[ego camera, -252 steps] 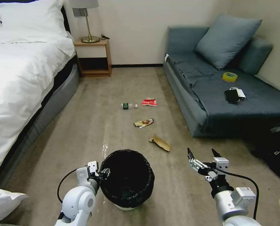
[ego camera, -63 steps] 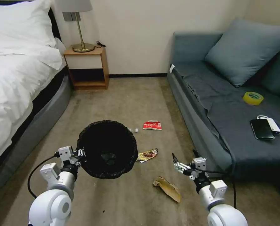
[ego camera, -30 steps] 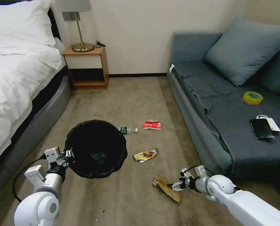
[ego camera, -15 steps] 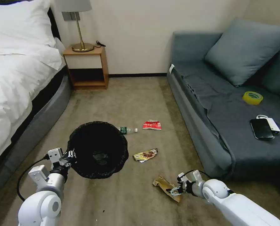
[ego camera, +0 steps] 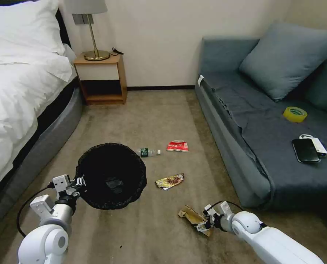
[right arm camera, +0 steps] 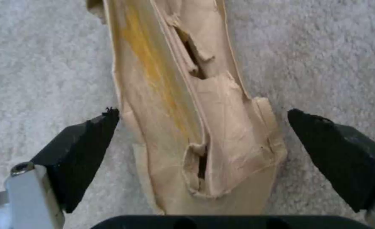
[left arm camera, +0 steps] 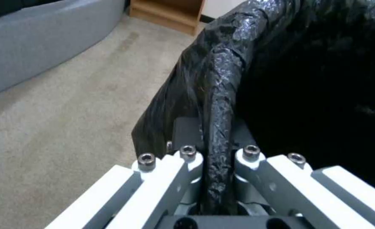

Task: Pick up the trash bin, then pick up the garbage on the floor and place it into the trash bin.

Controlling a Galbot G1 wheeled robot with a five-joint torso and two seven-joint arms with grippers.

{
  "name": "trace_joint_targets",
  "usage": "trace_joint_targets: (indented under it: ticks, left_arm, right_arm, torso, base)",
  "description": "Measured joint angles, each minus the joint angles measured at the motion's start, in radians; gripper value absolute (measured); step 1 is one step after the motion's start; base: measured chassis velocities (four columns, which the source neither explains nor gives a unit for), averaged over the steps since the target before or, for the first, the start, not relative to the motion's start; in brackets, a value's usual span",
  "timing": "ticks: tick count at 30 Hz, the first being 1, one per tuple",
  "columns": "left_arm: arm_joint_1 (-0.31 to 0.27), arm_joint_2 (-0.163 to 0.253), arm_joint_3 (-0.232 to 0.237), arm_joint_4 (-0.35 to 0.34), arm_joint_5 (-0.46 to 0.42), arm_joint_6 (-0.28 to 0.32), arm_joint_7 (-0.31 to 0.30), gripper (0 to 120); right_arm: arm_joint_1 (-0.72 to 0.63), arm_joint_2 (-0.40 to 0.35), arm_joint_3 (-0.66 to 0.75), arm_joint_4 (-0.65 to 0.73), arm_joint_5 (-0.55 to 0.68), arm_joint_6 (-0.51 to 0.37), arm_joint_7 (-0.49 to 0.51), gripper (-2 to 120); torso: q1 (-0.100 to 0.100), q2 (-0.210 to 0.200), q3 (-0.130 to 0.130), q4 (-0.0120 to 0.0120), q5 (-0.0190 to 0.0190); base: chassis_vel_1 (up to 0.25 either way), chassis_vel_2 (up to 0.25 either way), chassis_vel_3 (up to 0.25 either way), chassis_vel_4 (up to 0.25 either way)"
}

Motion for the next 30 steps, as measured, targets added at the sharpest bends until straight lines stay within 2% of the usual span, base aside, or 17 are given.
trace_joint_targets:
  ticks: [3, 6, 7, 8, 10, 12, 14, 17, 18, 22, 23, 25, 28, 30]
  left_arm:
    - [0.0, 0.002, -0.003, 0.004, -0.002, -0.002, 0.001, 4]
    - [0.0, 0.004, -0.009, 0.009, -0.004, -0.006, 0.004, 4]
    - [0.0, 0.004, -0.009, 0.009, -0.004, -0.006, 0.004, 4]
    - [0.0, 0.004, -0.009, 0.01, -0.005, -0.006, 0.005, 4]
    - [0.0, 0.004, -0.009, 0.01, -0.005, -0.006, 0.005, 4]
    - [-0.001, 0.004, -0.009, 0.01, -0.006, -0.007, 0.005, 4]
    - [-0.001, 0.004, -0.009, 0.01, -0.006, -0.007, 0.005, 4]
    - [0.0, 0.001, -0.007, 0.009, -0.005, -0.007, 0.005, 4]
    - [0.0, 0.001, -0.007, 0.009, -0.005, -0.007, 0.005, 4]
    - [0.003, 0.0, -0.007, 0.006, -0.004, -0.008, 0.006, 4]
    - [0.003, 0.0, -0.007, 0.006, -0.004, -0.008, 0.006, 4]
    - [0.002, 0.0, -0.007, 0.003, -0.003, -0.008, 0.005, 4]
    - [0.002, 0.0, -0.007, 0.002, -0.003, -0.008, 0.004, 4]
    - [0.002, 0.001, -0.005, -0.001, -0.002, -0.008, 0.004, 4]
  right_arm:
    - [0.0, 0.004, -0.001, -0.004, -0.006, 0.0, 0.001, 99]
    - [-0.002, 0.008, -0.002, -0.005, -0.011, 0.0, 0.009, 88]
    - [-0.002, 0.008, -0.002, -0.005, -0.011, 0.0, 0.009, 88]
    - [-0.003, 0.009, -0.002, -0.005, -0.014, 0.0, 0.012, 82]
    - [-0.004, 0.01, -0.002, -0.006, -0.015, 0.0, 0.013, 80]
    - [-0.005, 0.011, -0.002, -0.006, -0.016, 0.0, 0.015, 67]
    - [-0.005, 0.011, -0.002, -0.006, -0.017, 0.0, 0.016, 65]
    - [-0.002, 0.017, -0.002, -0.013, -0.02, 0.002, 0.021, 48]
    - [-0.002, 0.017, -0.002, -0.013, -0.02, 0.002, 0.021, 48]
    - [-0.002, 0.02, -0.001, -0.013, -0.02, 0.008, 0.029, 33]
    - [-0.002, 0.02, -0.001, -0.013, -0.02, 0.008, 0.029, 33]
    - [-0.007, 0.021, 0.005, -0.004, -0.018, 0.013, 0.035, 19]
    - [-0.008, 0.021, 0.008, 0.001, -0.018, 0.015, 0.037, 14]
    - [-0.013, 0.021, 0.02, 0.015, -0.014, 0.018, 0.044, 4]
  torso:
    - [0.0, 0.0, 0.0, 0.0, 0.0]
    - [0.0, 0.0, 0.0, 0.0, 0.0]
    - [0.0, 0.0, 0.0, 0.0, 0.0]
    - [0.0, 0.0, 0.0, 0.0, 0.0]
    - [0.0, 0.0, 0.0, 0.0, 0.0]
    - [0.0, 0.0, 0.0, 0.0, -0.0001]
    - [0.0, 0.0, 0.0, 0.0, -0.0001]
    - [0.0, 0.0, 0.0, -0.0001, -0.0005]
    - [0.0, 0.0, 0.0, -0.0001, -0.0005]
    - [0.0, 0.0, 0.0, 0.0, 0.0001]
    - [0.0, 0.0, 0.0, 0.0, 0.0001]
    - [0.0, 0.0, 0.0, 0.0001, 0.0004]
    - [0.0, 0.0, 0.0, 0.0001, 0.0004]
    - [0.0, 0.0, 0.0, 0.0001, 0.0003]
  base:
    - [0.0, 0.0, 0.0, 0.0]
    - [0.0, 0.0, 0.0, 0.0]
    - [0.0, 0.0, 0.0, 0.0]
    - [0.0, 0.0, 0.0, 0.0]
    - [0.0, 0.0, 0.0, 0.0]
    - [0.0, 0.0, 0.0, 0.0]
    - [0.0, 0.0, 0.0, 0.0]
    - [0.0, 0.0, 0.0, 0.0]
    - [0.0, 0.0, 0.0, 0.0]
    - [0.0, 0.0, 0.0, 0.0]
    - [0.0, 0.0, 0.0, 0.0]
    - [0.0, 0.0, 0.0, 0.0]
    - [0.0, 0.0, 0.0, 0.0]
    - [0.0, 0.0, 0.0, 0.0]
